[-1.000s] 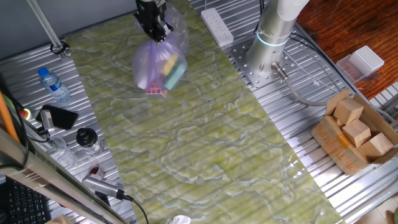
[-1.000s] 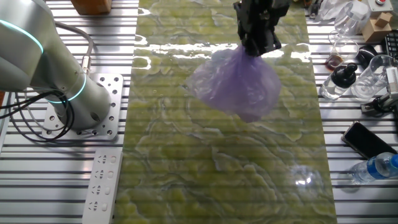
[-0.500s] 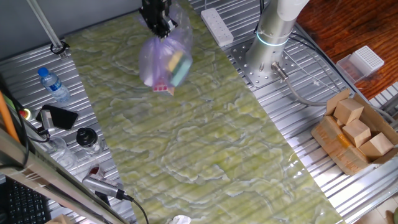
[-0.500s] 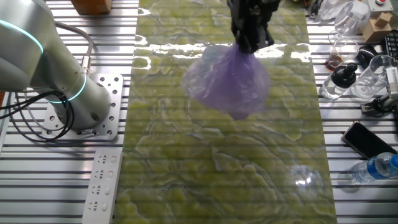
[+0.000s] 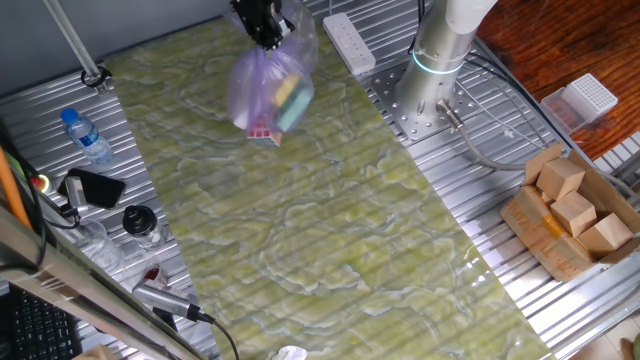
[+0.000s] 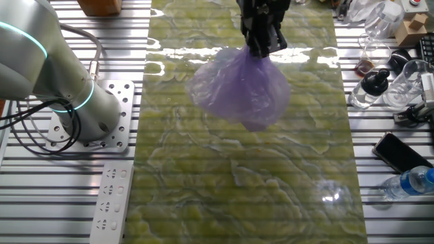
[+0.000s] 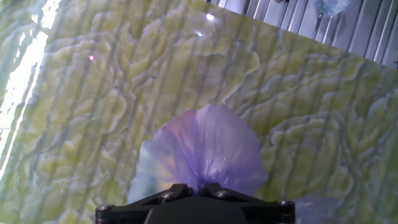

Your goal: Pick up a bag of things

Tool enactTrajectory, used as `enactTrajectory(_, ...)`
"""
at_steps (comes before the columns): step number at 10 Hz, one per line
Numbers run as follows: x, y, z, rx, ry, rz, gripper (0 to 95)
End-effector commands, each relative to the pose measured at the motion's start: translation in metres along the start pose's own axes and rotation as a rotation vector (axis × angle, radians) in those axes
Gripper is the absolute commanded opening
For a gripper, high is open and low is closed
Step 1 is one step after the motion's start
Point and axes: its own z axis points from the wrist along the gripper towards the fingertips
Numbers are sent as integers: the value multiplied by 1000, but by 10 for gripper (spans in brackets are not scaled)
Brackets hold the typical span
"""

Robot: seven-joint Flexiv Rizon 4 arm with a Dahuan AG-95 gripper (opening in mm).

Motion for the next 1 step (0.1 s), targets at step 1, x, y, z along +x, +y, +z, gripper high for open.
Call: enactTrajectory(1, 0, 0, 0, -7, 10, -4, 0)
